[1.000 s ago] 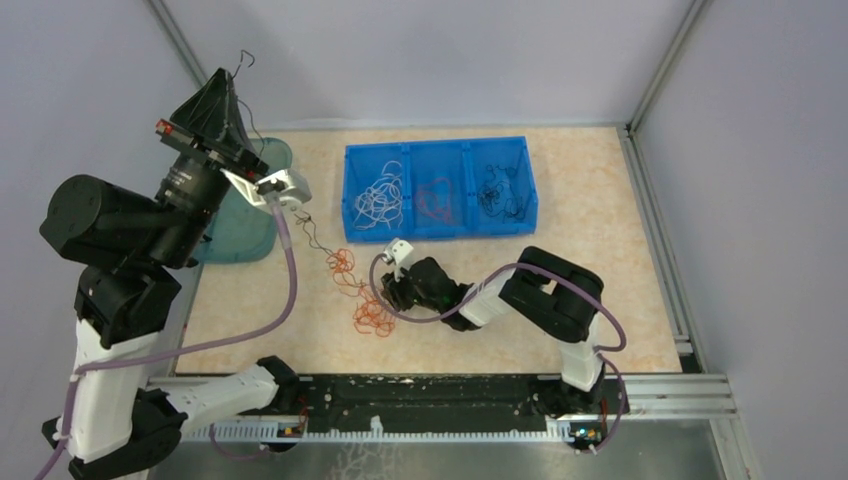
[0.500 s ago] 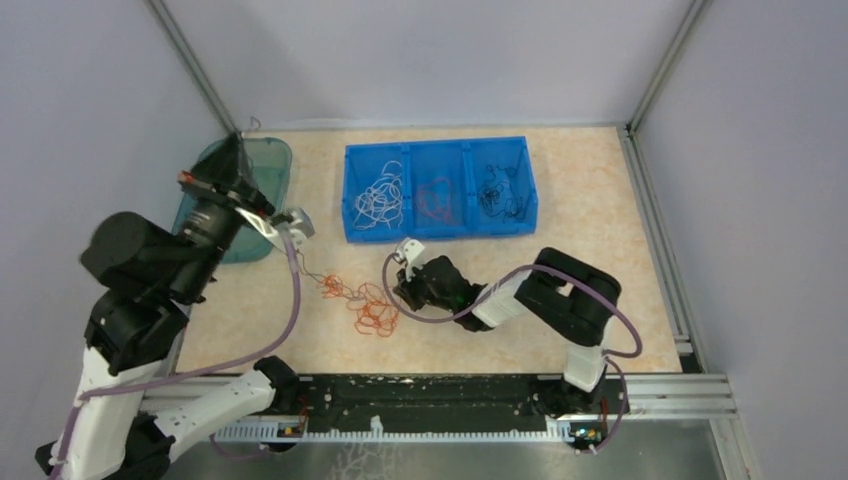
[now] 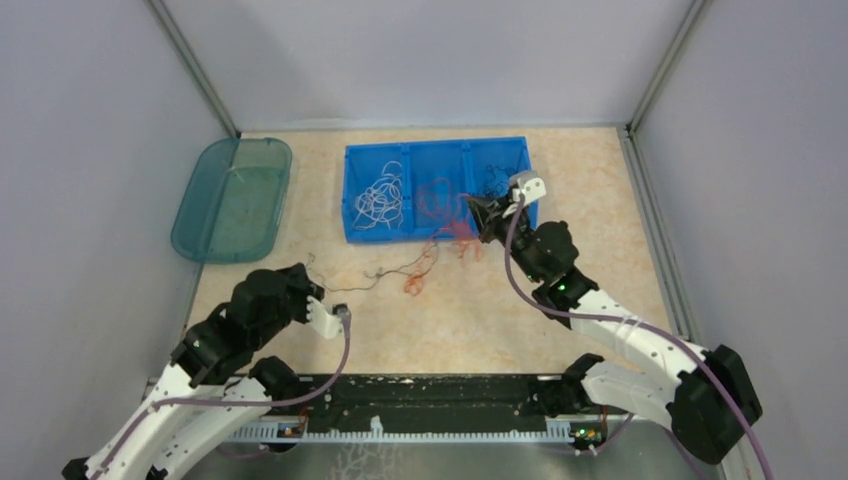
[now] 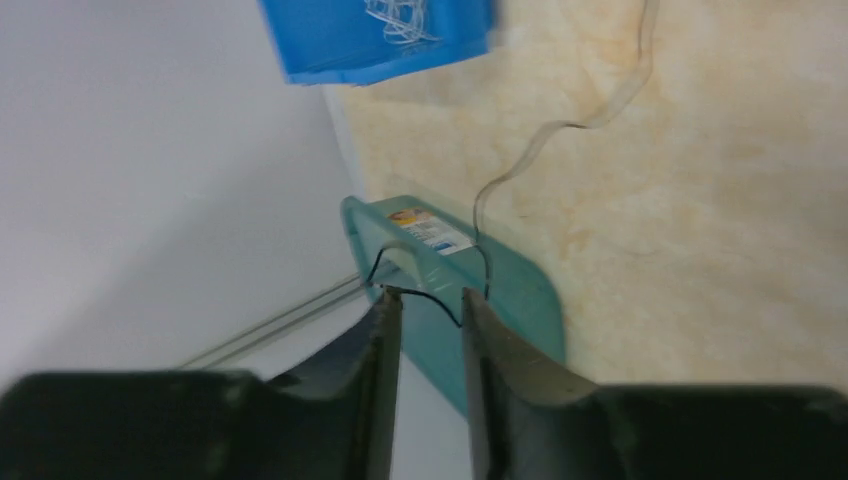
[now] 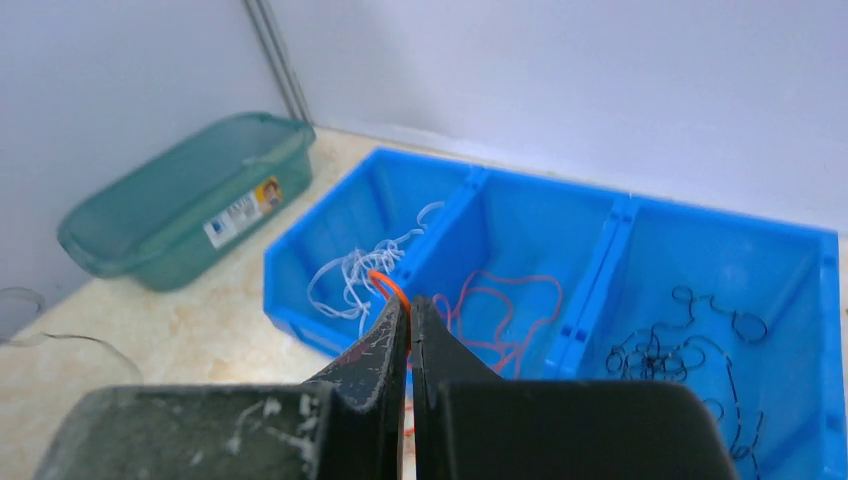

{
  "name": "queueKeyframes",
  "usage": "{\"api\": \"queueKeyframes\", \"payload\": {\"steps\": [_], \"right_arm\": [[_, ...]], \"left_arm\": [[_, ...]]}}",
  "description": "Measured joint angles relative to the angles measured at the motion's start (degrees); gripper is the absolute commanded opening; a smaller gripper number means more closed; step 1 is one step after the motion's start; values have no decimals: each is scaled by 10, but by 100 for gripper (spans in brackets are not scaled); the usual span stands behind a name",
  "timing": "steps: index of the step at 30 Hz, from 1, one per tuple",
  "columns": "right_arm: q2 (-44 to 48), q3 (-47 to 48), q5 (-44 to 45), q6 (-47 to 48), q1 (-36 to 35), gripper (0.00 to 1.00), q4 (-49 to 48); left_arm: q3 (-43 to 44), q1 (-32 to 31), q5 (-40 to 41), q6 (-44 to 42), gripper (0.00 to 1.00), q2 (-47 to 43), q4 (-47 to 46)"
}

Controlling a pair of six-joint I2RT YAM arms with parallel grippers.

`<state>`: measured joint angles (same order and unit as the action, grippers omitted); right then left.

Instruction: Untangle the cables

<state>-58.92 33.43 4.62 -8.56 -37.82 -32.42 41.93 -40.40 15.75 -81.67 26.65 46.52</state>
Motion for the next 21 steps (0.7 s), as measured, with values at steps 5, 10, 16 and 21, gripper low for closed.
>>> {"api": "queueKeyframes", "payload": {"steps": [5, 10, 16, 21], "right_arm": [[28, 56, -76, -2, 10, 0, 58], [19, 102, -168, -12, 10, 0, 80], [4, 110, -254, -22, 10, 0, 91], [-12, 125, -314, -37, 6, 0, 99]], "left_arm": [[-71, 0, -46, 54, 100, -27, 48], [24, 0, -150, 149, 100, 31, 81], [175, 0, -301, 287, 96, 103, 42], [201, 0, -373, 393, 89, 156, -58]]}}
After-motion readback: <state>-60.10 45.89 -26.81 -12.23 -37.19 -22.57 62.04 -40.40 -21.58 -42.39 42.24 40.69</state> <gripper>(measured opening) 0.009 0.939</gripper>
